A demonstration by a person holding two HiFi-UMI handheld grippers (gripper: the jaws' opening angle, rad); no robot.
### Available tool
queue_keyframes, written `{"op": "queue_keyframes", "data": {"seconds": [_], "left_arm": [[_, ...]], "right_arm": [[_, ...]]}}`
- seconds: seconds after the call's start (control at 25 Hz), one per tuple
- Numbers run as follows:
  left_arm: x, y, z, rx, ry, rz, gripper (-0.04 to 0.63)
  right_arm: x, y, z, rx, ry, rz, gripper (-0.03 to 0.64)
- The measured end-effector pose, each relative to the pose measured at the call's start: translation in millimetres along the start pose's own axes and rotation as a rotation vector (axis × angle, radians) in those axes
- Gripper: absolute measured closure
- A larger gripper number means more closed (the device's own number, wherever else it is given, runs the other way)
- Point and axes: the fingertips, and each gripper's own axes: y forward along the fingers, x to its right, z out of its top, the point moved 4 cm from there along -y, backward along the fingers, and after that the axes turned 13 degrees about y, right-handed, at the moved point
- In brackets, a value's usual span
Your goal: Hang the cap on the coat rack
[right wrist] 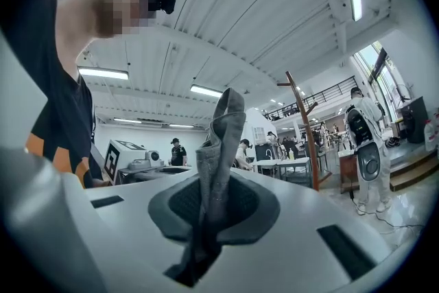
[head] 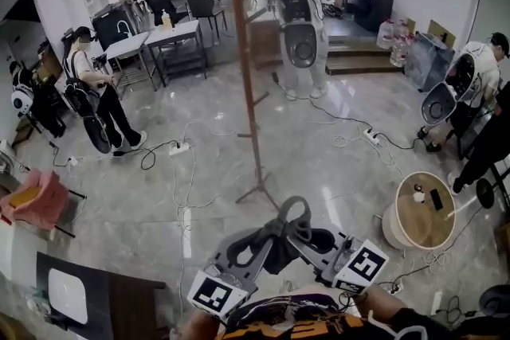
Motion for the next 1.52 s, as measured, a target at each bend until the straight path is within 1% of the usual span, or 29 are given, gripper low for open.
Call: {"op": "queue_keyframes", "data": {"seconds": [0.2, 0.36, 0.52, 0.6, 0.84, 0.96, 1.16, 1.32, 1.52], "left_arm": [[-28, 46, -9, 0.004, -0.01, 0.017, 0.508], [-62, 67, -23, -0.006, -0.015, 0.025, 0.508], [-108, 88, -39, -0.01, -0.032, 0.053, 0.509], [-135, 98, -45, -0.006, -0.026, 0.053, 0.509], [-223, 128, -56, 0.025, 0.006, 0.024, 0.509], [-255, 142, -62, 0.039, 0.004, 0.001, 0.511], [-290, 169, -70, 0.048, -0.018, -0.017, 0.511], [-319, 182, -77, 0.06, -0.02, -0.023, 0.512], [-346, 215, -80, 0.041, 0.002, -0.015, 0.515]], "right_arm": [[54, 14, 13, -0.018, 0.015, 0.014, 0.572], [90, 40, 16, -0.037, 0.023, 0.036, 0.572], [127, 79, 19, -0.048, 0.015, 0.049, 0.572], [145, 102, 24, -0.041, 0.013, 0.051, 0.572], [195, 174, 42, -0.016, 0.001, 0.012, 0.572], [215, 199, 50, -0.01, 0.004, -0.009, 0.572], [249, 223, 59, -0.01, -0.007, -0.032, 0.572], [272, 246, 63, -0.006, -0.014, -0.036, 0.572], [314, 262, 76, 0.01, -0.015, -0.017, 0.572]]}}
